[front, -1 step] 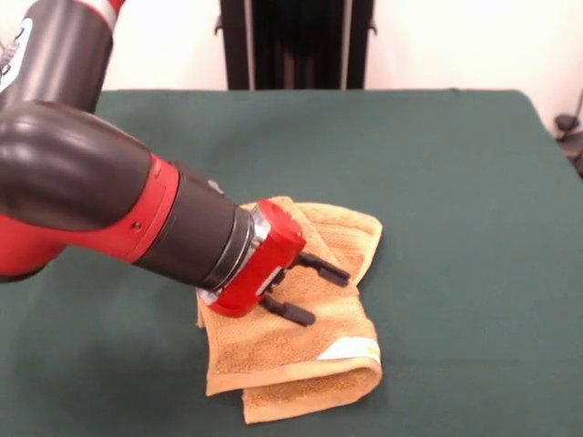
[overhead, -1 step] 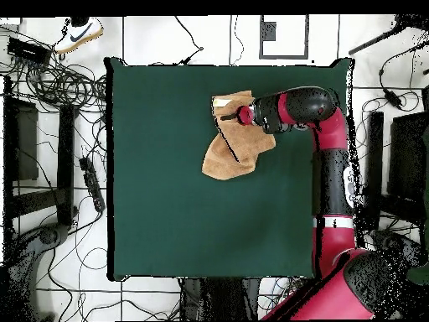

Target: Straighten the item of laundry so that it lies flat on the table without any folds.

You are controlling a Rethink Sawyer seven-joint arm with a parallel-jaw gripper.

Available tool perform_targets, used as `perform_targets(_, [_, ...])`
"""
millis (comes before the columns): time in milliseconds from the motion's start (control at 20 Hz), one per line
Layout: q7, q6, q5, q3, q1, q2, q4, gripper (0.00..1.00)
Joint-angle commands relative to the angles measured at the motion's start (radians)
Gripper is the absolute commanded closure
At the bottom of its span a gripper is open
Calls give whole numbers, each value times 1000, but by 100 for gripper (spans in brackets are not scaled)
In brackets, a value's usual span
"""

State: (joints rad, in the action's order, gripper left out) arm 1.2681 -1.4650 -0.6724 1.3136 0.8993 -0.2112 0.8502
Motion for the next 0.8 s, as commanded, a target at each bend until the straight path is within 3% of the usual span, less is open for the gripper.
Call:
perform_targets(50, [-109,-58,10,-142,-72,2,-213,0])
perform_targets(350, [-142,-134,41,-134,-82,1,-261,0])
perform_targets(800, [-151,-149,91,-156,-55,15,-212,0])
